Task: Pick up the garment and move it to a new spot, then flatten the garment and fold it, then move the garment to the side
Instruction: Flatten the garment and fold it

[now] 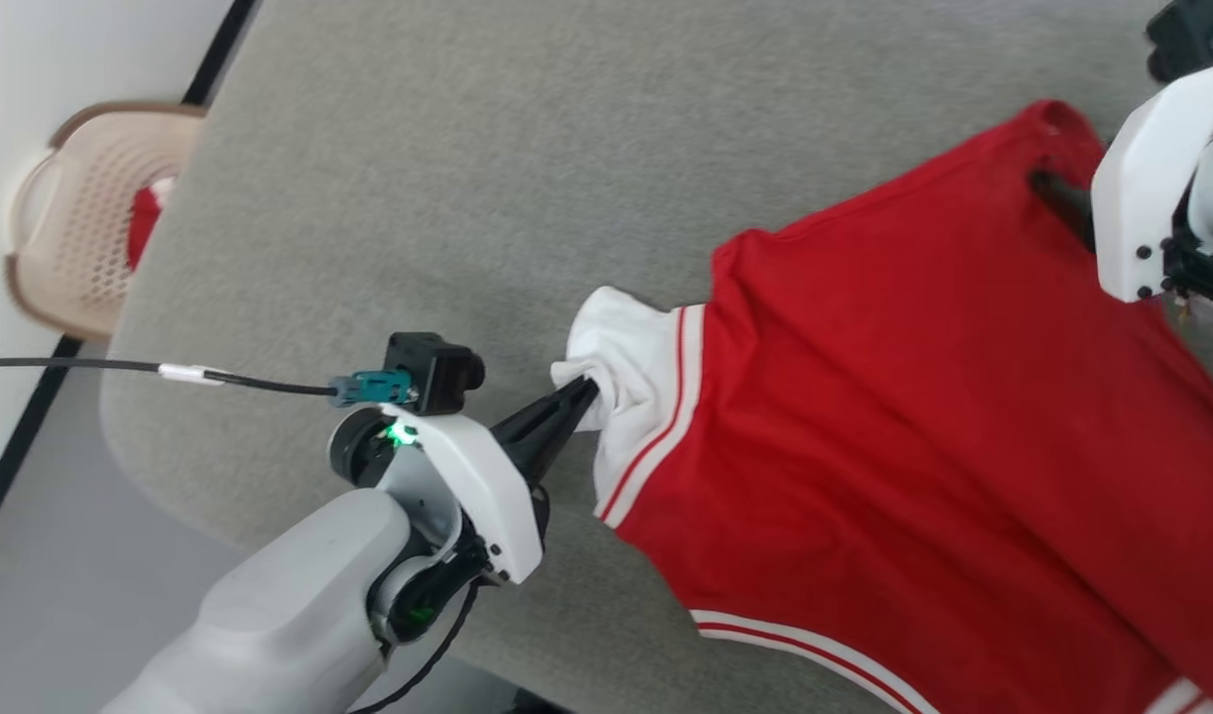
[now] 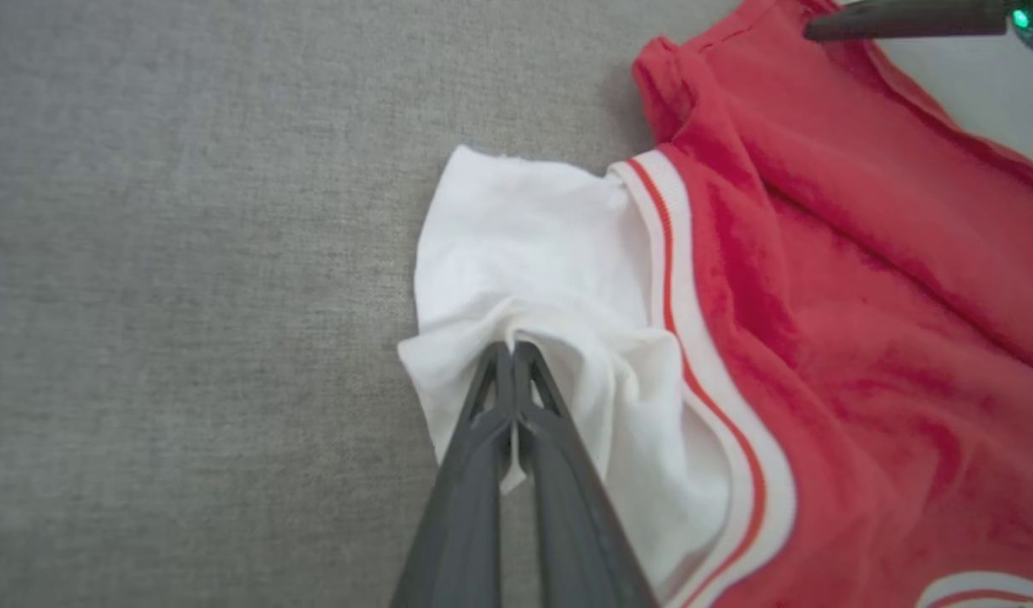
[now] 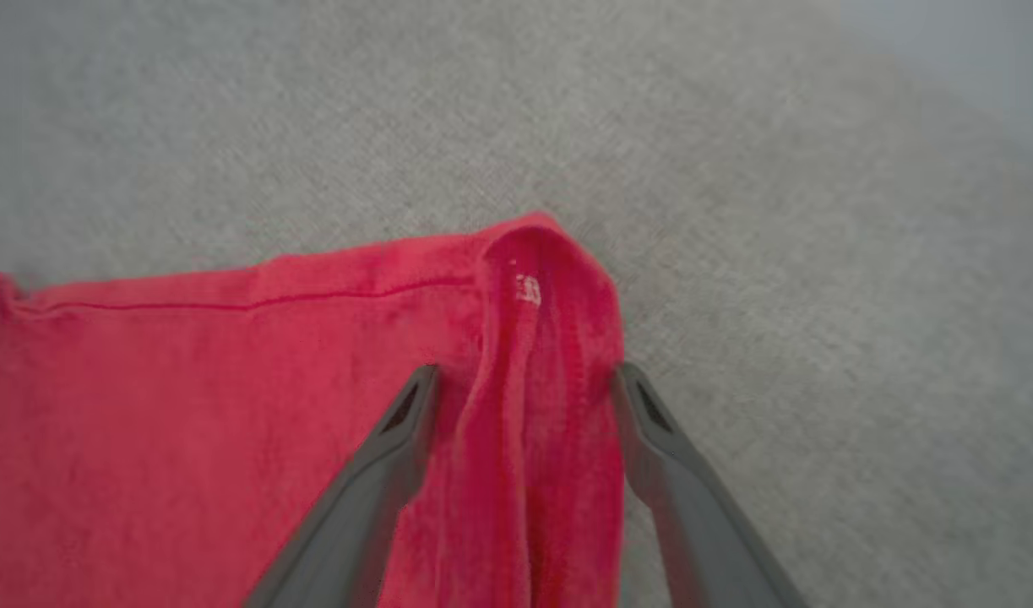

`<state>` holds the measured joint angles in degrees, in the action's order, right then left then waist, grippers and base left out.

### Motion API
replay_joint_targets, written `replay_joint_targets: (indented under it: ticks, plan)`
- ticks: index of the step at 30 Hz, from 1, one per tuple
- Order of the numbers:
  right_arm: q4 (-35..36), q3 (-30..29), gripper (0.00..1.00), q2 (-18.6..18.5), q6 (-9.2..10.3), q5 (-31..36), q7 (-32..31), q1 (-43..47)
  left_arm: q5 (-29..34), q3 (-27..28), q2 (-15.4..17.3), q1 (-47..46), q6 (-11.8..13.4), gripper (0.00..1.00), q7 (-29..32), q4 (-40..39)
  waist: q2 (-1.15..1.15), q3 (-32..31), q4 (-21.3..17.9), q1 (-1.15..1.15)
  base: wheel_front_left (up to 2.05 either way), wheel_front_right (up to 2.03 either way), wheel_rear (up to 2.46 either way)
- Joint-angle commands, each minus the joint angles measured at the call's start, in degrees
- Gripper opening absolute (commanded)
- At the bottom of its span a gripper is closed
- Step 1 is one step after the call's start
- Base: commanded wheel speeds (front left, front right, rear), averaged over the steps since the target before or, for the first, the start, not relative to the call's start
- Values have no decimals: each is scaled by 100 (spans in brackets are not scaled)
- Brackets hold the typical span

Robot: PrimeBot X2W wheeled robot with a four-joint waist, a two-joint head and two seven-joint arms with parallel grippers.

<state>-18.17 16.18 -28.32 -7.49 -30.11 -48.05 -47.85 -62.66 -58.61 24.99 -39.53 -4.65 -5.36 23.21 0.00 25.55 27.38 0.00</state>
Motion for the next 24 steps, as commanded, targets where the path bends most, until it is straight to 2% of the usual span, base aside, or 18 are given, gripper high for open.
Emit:
replay_joint_targets:
  ticks: [1,5,11,12,13,17,24]
  plan:
    - [-234,164,100,-22,0,-17,-69,-139,69,-14,-66,-98,-51,0,-41,70,0,151,183,0,0,0,0]
    - [-1019,635,100,-66,0,-160,-410,-215,46,-51,-226,-176,-133,0,-105,280,0,223,301,0,0,0,0]
    - [-1870,1449,100,-174,-1,-350,-1393,-29,-25,-100,-325,-251,-213,0,-168,549,0,237,324,0,0,0,0]
    - [-1871,1553,41,-195,-2,-424,-1457,-44,-39,-105,-327,-259,-223,0,-171,591,0,236,310,0,0,0,0]
    - [-1846,1592,0,-217,-6,-498,-1446,-108,-59,-103,-322,-270,-226,0,-172,626,0,228,287,0,0,0,0]
    - [-1690,1531,0,-321,0,-653,-1110,-517,-111,-88,-183,-418,-253,0,-124,693,0,145,140,0,0,0,0]
    - [-1101,1249,0,-426,1,-922,-369,-1142,-2,-52,504,-992,-271,0,261,558,0,-95,-345,0,0,0,0]
